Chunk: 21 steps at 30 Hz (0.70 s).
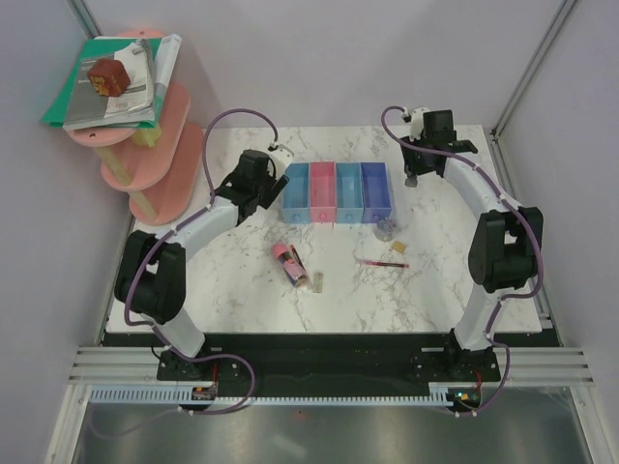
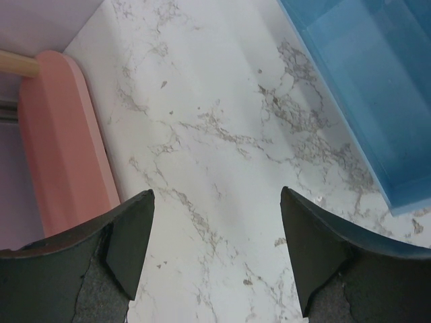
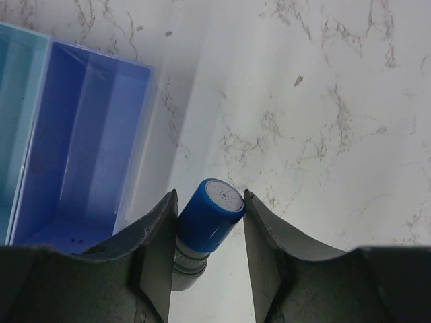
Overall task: Sort the stationery into containers
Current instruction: Pick up the stationery from the center of the board, then place the stationery in the storage box.
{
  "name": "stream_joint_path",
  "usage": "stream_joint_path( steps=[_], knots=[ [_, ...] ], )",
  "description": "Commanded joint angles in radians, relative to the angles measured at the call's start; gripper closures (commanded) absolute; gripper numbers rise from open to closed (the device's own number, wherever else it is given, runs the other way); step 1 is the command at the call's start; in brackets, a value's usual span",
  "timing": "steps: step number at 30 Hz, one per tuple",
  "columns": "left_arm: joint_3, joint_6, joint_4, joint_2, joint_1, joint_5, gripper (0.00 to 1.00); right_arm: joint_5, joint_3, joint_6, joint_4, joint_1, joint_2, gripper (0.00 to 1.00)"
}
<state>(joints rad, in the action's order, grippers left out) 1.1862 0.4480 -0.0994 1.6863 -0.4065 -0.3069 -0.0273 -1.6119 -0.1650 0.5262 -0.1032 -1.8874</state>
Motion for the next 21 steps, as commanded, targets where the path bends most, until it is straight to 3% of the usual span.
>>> stream_joint_path(
  steps=[1,11,21],
  knots=[
    [-0.043,0.041,-0.029,-0.092,-0.008,0.017,0.17,0.089,0.04,-0.013,-0.139,-0.041,0.063,0.73],
    [-0.109,0.038,-0.082,-0.203,-0.008,0.026,0.17,0.184,0.175,-0.025,-0.443,-0.107,0.086,0.73],
    [-0.114,0.006,-0.187,-0.261,-0.009,0.009,0.17,0.282,0.224,-0.067,-0.63,-0.187,0.053,0.72]
  ],
)
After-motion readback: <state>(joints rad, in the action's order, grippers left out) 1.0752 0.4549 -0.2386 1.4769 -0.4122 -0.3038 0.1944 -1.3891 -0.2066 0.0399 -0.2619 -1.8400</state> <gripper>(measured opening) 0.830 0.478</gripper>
